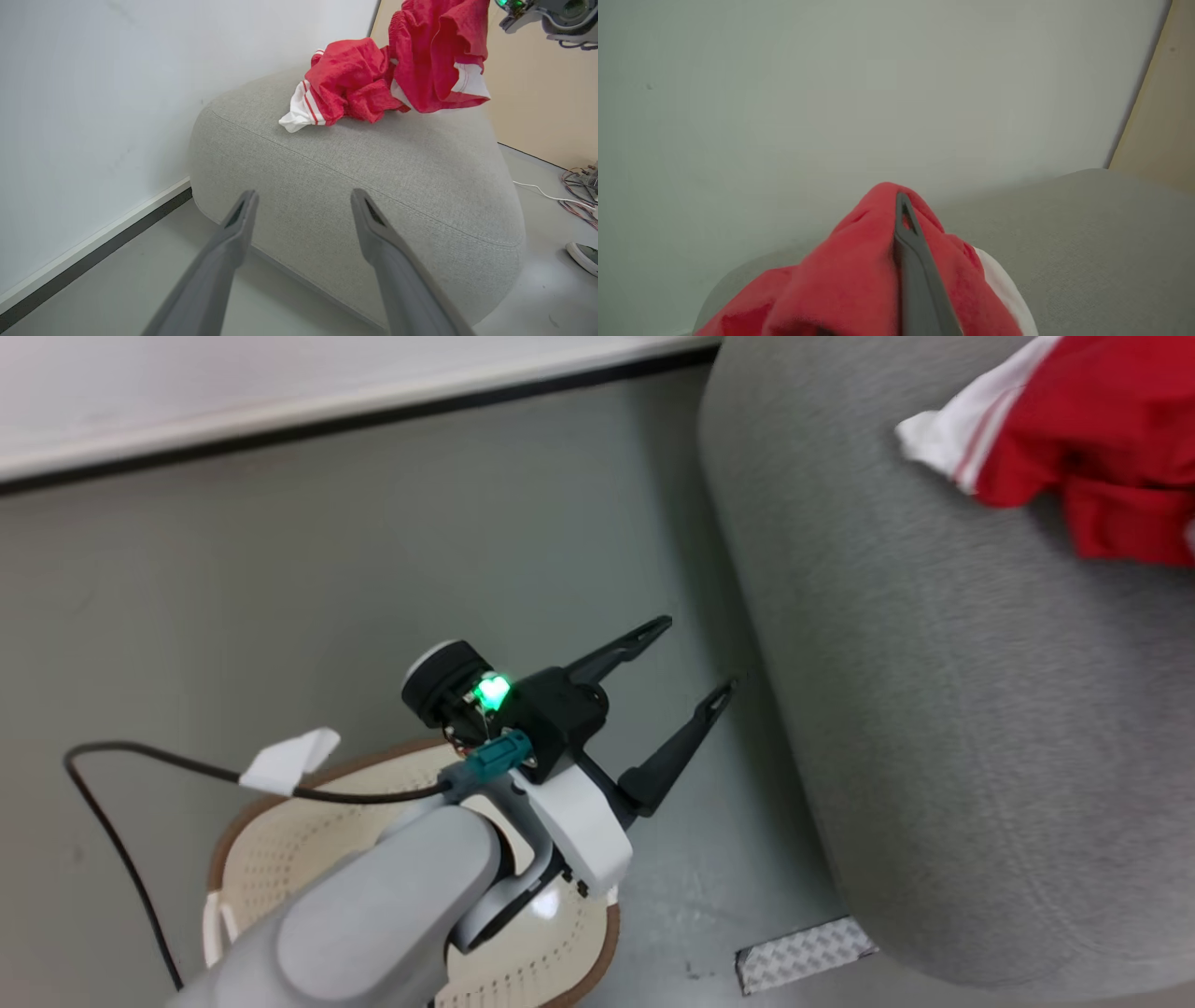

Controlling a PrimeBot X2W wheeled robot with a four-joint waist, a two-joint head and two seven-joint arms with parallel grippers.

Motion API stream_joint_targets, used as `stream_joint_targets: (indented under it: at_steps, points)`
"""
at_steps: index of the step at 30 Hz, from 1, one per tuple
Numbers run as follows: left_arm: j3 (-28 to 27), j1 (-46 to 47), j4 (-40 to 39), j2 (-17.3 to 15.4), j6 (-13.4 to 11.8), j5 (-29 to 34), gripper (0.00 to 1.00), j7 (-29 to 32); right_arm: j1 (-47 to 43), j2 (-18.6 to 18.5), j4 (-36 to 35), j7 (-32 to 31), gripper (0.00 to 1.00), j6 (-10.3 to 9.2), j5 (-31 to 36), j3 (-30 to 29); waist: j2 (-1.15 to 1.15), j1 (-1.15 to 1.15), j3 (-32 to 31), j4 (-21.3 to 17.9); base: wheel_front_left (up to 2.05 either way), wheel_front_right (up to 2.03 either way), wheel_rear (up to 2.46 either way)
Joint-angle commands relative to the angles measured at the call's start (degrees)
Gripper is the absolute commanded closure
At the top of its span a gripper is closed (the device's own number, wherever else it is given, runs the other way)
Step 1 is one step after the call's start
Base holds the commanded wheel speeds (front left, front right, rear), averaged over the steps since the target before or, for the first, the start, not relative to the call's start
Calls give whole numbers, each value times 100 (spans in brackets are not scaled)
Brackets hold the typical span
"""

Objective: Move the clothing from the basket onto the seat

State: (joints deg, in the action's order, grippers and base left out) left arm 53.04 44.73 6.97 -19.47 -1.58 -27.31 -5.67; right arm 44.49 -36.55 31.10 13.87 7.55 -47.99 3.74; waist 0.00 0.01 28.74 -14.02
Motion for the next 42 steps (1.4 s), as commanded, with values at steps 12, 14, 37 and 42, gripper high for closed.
stream_joint_targets:
  at_steps: [12,14,37,42]
  points:
    - [-108,278,32,68,-53,-21,0,-203,986,-332,1898,-1900,100,-13,-80,1205,0,-1,870,806,0,0,0]
    - [-108,278,80,106,-59,-39,0,-262,971,-310,1984,-2196,99,-8,-168,1418,0,-1,832,841,0,0,0]
    - [-374,-754,627,86,-142,-713,0,-821,506,-849,1151,-2848,0,-2,-862,3017,0,-1,-1436,427,0,0,0]
    - [-650,-1136,521,-66,-315,-913,0,-882,311,-1078,478,-2532,0,-2,-922,3222,0,-1,-1992,467,0,0,0]
